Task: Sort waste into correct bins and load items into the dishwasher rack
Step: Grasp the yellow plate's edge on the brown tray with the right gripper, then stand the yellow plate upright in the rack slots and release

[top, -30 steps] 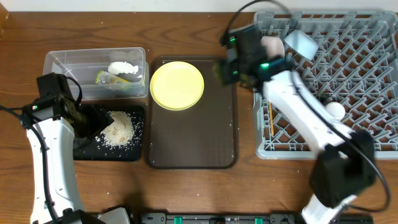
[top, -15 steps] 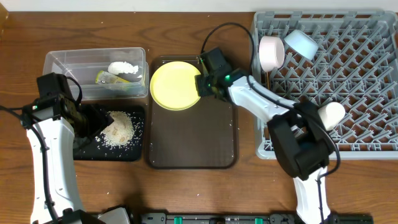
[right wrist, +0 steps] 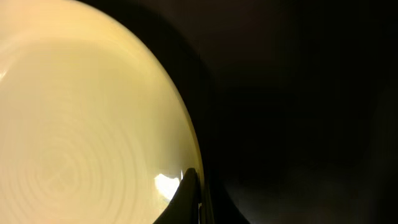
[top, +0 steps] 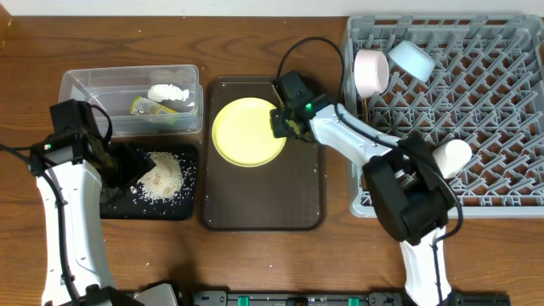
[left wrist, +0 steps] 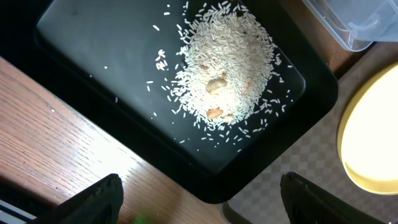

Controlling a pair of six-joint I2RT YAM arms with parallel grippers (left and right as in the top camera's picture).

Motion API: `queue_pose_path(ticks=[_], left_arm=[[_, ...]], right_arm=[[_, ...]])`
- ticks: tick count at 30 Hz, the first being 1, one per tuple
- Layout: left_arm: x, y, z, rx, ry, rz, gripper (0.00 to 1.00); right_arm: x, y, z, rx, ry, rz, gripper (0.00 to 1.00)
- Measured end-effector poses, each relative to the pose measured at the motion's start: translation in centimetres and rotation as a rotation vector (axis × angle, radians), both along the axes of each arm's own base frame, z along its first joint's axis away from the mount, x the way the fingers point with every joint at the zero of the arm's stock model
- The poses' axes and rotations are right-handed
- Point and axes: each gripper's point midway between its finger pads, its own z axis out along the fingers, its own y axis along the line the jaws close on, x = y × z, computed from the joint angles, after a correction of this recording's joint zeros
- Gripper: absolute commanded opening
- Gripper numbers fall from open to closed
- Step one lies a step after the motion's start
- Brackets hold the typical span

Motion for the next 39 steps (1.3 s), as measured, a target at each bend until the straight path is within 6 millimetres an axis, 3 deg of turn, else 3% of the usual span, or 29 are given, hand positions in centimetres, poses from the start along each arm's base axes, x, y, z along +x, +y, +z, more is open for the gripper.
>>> queue_pose_path(ticks=[3, 5, 12, 14, 16, 20, 26, 39], left_arm=[[0.0, 0.0, 0.0, 0.000, 0.000, 0.000, 0.83], [0.0, 0.0, 0.0, 0.000, 0.000, 0.000, 0.83], [0.0, 0.0, 0.0, 0.000, 0.000, 0.000, 0.83], [0.0, 0.0, 0.0, 0.000, 0.000, 0.000, 0.83], [0.0, 0.0, 0.0, 0.000, 0.000, 0.000, 0.83], [0.0, 0.0, 0.0, 0.000, 0.000, 0.000, 0.83], [0.0, 0.0, 0.0, 0.000, 0.000, 0.000, 0.83], [0.0, 0.0, 0.0, 0.000, 0.000, 0.000, 0.83]], right_arm=[[0.7, -1.8, 2.1, -0.026, -0.032, 0.005, 0.01], [1.2, -3.5, 4.7, -0.048, -0.077, 0.006, 0.01], [1.8, -11.4, 19.6, -0.172, -0.390, -0.047, 0.01], [1.5, -14.6, 23.3, -0.244, -0.472, -0.084, 0.01], [1.1, -17.5, 25.6, -0.328, -0.523, -0.113, 0.01], [0.6, -22.8, 27.7, -0.517, -0.548, -0.152, 0.01], [-0.7, -29.4, 27.6, -0.792, -0.444, -0.159, 0.01], [-2.2, -34.2, 27.0, -0.954, -0.310, -0.124, 0.01]])
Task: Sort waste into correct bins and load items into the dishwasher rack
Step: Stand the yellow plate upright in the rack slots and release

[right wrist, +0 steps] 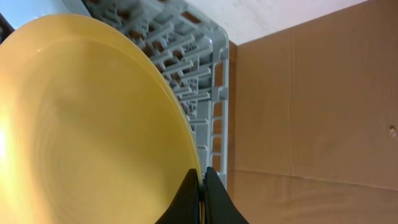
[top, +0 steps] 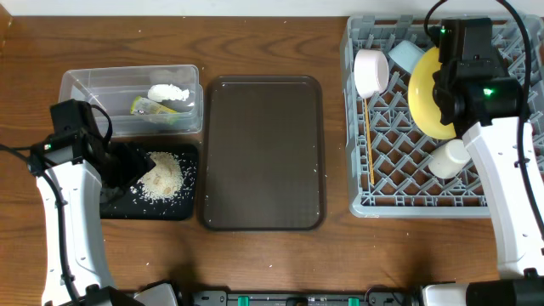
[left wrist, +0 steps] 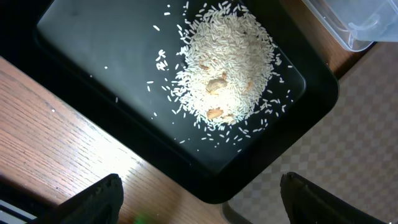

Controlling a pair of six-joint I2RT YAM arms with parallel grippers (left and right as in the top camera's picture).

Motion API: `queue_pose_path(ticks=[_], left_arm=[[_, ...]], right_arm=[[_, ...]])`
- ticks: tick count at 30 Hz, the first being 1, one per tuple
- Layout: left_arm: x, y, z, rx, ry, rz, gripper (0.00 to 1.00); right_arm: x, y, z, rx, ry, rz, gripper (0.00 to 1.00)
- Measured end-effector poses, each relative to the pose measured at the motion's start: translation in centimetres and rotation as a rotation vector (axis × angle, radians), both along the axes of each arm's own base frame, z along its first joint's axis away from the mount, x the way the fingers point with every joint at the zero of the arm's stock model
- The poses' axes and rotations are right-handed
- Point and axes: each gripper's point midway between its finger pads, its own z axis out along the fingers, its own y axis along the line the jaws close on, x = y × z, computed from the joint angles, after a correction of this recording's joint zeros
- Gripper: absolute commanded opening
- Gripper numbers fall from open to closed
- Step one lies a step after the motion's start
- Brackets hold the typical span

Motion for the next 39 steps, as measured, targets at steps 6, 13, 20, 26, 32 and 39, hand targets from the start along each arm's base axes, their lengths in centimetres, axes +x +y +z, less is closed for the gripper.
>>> queue_pose_path(ticks=[6, 13, 20, 26, 32, 39], left_arm=[[0.0, 0.0, 0.0, 0.000, 0.000, 0.000, 0.83], [0.0, 0.0, 0.0, 0.000, 0.000, 0.000, 0.83], [0.0, 0.0, 0.0, 0.000, 0.000, 0.000, 0.83], [0.0, 0.0, 0.0, 0.000, 0.000, 0.000, 0.83], [0.0, 0.0, 0.0, 0.000, 0.000, 0.000, 0.83], [1.0, -0.6, 0.2, -0.030, -0.045, -0.034, 0.84]], right_arm=[[-0.1, -0.4, -1.5, -0.039, 0.074, -0.010, 0.01], [0.8, -0.4, -5.0, -0.035, 0.153, -0.037, 0.01], [1.0, 1.4, -6.4, 0.074, 0.135, -0.041, 0.05], [0.1, 4.0, -8.2, 0.255, 0.142, -0.058, 0.35], [-0.3, 5.6, -8.9, 0.436, 0.105, -0.120, 0.60], [-1.5, 6.0, -4.9, 0.728, -0.024, -0.121, 0.72]])
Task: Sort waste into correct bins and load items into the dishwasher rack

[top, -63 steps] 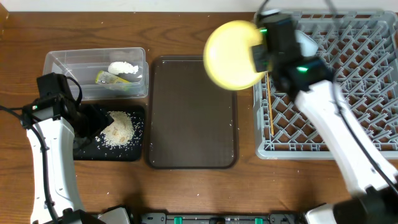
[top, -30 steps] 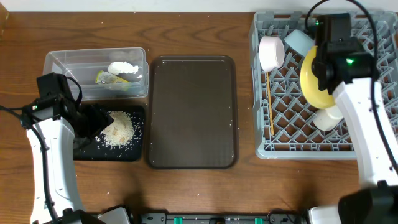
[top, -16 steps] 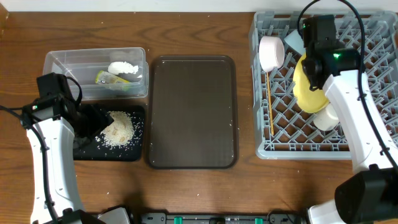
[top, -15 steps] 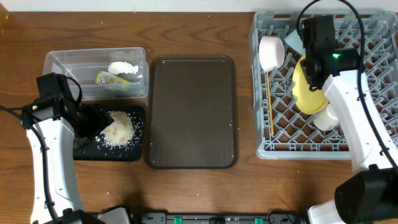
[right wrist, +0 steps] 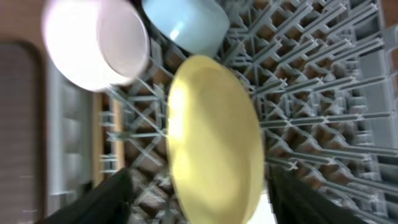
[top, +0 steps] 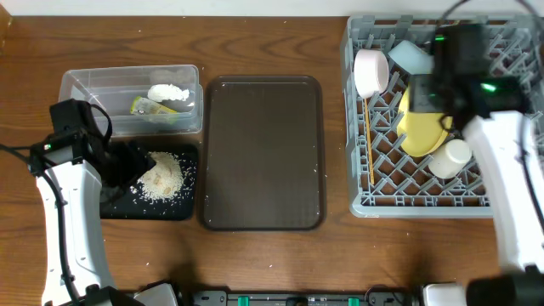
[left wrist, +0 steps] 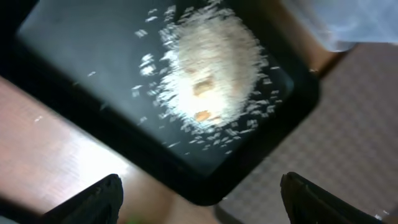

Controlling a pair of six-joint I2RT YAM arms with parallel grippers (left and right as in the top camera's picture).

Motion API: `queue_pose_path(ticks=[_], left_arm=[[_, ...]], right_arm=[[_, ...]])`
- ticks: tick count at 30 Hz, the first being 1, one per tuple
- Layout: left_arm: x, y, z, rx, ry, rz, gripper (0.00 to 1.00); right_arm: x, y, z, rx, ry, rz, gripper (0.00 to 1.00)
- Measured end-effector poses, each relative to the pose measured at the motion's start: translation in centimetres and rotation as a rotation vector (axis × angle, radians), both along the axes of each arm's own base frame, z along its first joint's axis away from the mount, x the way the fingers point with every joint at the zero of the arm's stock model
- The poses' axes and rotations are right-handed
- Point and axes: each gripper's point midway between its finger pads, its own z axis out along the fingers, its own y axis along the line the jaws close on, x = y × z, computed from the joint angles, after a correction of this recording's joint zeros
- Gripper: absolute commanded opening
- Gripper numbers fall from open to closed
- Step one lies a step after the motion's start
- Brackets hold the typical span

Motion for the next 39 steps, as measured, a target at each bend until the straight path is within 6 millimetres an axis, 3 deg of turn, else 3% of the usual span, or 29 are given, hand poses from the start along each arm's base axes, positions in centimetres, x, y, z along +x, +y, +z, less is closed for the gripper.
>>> queue_pose_path(ticks=[3, 7, 10, 13, 20, 26, 32, 39], left_arm=[[1.7, -1.3, 0.5, -0.039, -0.078, -0.084, 0.84], [2.9, -4.0, 0.9, -0.060, -0.132, -0.246, 0.84], [2.8, -6.1, 0.8, -0.061, -0.126, -0.368, 0.84], [1.3, -7.4, 0.4, -0.071, -0.066, -0.442, 0.84], [-2.2, -7.1, -0.1, -0.057, 0.076, -0.471, 0.84], [-2.6, -6.8, 2.5, 0.035, -0.086, -0.483, 0.84], [-4.8, -6.8, 5.5, 0.170, -0.348, -0.479, 0.84], [-6.6, -7.0, 7.4, 0.249, -0.557, -0.443, 0.84]], right_arm=[[-1.1, 0.2, 1.7, 0.122, -0.037, 0.042, 0.72], [-3.1, 2.1, 1.0, 0.231, 0.043, 0.135, 0.77], [-3.8, 3.1, 0.0, 0.276, 0.098, 0.176, 0.79], [-4.2, 3.7, -1.0, 0.308, 0.129, 0.183, 0.86], [-6.0, 4.0, -5.4, 0.357, 0.239, 0.139, 0.99], [-8.2, 4.2, -8.8, 0.361, 0.235, 0.119, 0.99], [-11.3, 5.7, -6.4, 0.313, 0.000, 0.188, 0.99], [-14.9, 4.9, -5.7, 0.263, -0.162, 0.172, 0.99]])
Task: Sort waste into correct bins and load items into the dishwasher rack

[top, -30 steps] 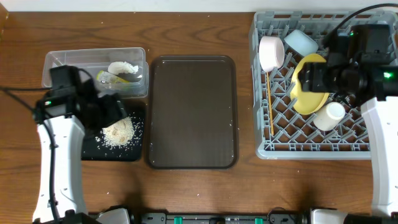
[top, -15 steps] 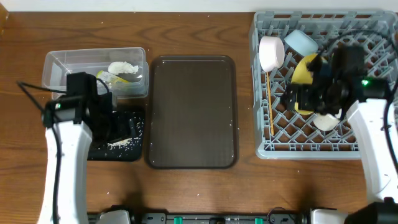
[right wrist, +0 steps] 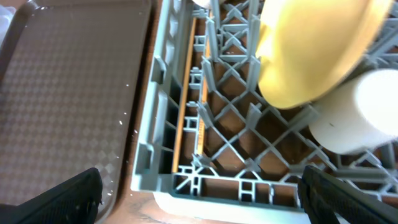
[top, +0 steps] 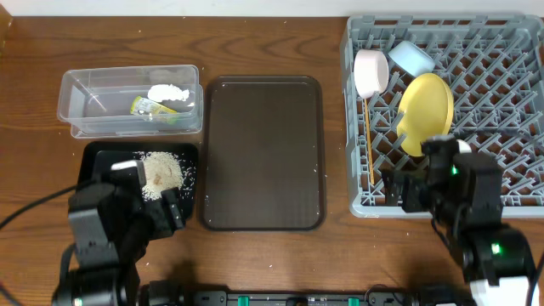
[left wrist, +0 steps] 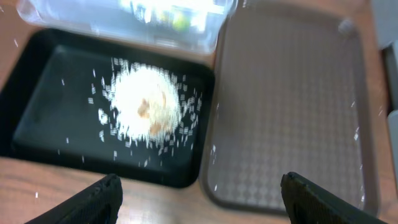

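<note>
A yellow plate (top: 425, 102) (right wrist: 311, 50) stands on edge in the grey dishwasher rack (top: 501, 51), next to a pink bowl (top: 371, 72), a blue cup (top: 410, 58) and a white cup (right wrist: 364, 115). Wooden chopsticks (right wrist: 186, 118) lie along the rack's left side. My right gripper (right wrist: 202, 208) hangs open and empty over the rack's near left corner (right wrist: 155, 180). At the front left, my left gripper (left wrist: 199, 208) is open and empty above the near edges of the black tray of rice (left wrist: 146, 112) and the brown tray (left wrist: 292, 112).
A clear plastic bin (top: 132, 100) with a wrapper and white scraps stands behind the black tray (top: 102, 161). The brown tray (top: 262, 153) lies bare in the middle, with a few rice grains on it. Wooden table (top: 272, 255) runs along the front.
Both arms have drawn back toward the table's front edge. My right gripper was over the plate in the rack and is now at the rack's near left corner. The plate stays in the rack.
My right gripper was shut on the yellow plate's rim on the brown tray. Then it held the plate upright over the rack. Then it was open with the plate standing in the rack. Now both arms are back near the front, both grippers open.
</note>
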Controlling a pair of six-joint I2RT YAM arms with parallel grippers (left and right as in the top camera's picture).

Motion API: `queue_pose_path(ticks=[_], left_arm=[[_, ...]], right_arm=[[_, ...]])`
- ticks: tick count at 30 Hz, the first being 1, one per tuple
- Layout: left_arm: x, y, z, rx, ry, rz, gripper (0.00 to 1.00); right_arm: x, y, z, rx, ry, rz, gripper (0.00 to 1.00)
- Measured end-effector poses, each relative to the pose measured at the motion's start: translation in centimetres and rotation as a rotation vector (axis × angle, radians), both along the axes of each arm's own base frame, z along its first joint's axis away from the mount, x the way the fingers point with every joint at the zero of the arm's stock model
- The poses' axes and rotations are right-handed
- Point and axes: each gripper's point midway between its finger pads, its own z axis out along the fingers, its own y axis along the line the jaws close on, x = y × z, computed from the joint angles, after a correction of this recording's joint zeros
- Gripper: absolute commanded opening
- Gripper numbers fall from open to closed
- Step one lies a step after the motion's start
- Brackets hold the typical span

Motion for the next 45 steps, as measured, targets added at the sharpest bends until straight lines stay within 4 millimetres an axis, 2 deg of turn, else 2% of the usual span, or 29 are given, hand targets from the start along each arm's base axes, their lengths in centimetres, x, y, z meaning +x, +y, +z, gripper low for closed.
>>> queue_pose_path(ticks=[9, 18, 23, 27, 31, 34, 38, 42, 45], left_arm=[[-0.4, -0.1, 0.6, -0.009, -0.037, 0.014, 0.84], [-0.4, -0.1, 0.6, -0.011, -0.036, 0.016, 0.84], [-0.4, -0.1, 0.6, -0.011, -0.036, 0.016, 0.84], [-0.4, -0.1, 0.6, -0.011, -0.036, 0.016, 0.84], [-0.4, -0.1, 0.6, -0.011, -0.036, 0.016, 0.84], [-0.4, -0.1, 0.6, -0.010, -0.037, 0.016, 0.84], [-0.4, -0.1, 0.6, -0.010, -0.037, 0.016, 0.84], [-0.4, -0.1, 0.6, -0.011, -0.036, 0.016, 0.84], [-0.4, -0.1, 0.6, -0.011, -0.036, 0.016, 0.84]], right_arm=[[-1.6, -0.6, -0.4, -0.011, 0.011, -0.026, 0.99], [-2.2, -0.7, -1.0, -0.017, 0.046, -0.029, 0.99], [-2.4, -1.4, -1.3, -0.064, 0.055, -0.041, 0.99], [-1.4, -1.5, -0.1, -0.068, -0.023, -0.044, 0.99], [-0.5, -1.6, 2.7, -0.069, -0.169, -0.049, 0.99], [-1.2, -1.8, 4.9, -0.065, -0.288, -0.050, 0.99], [-2.3, -1.9, 6.8, -0.052, -0.433, -0.055, 0.99], [-3.0, -2.1, 7.2, -0.044, -0.563, -0.063, 0.99], [-3.0, -2.1, 6.5, -0.036, -0.674, -0.068, 0.99]])
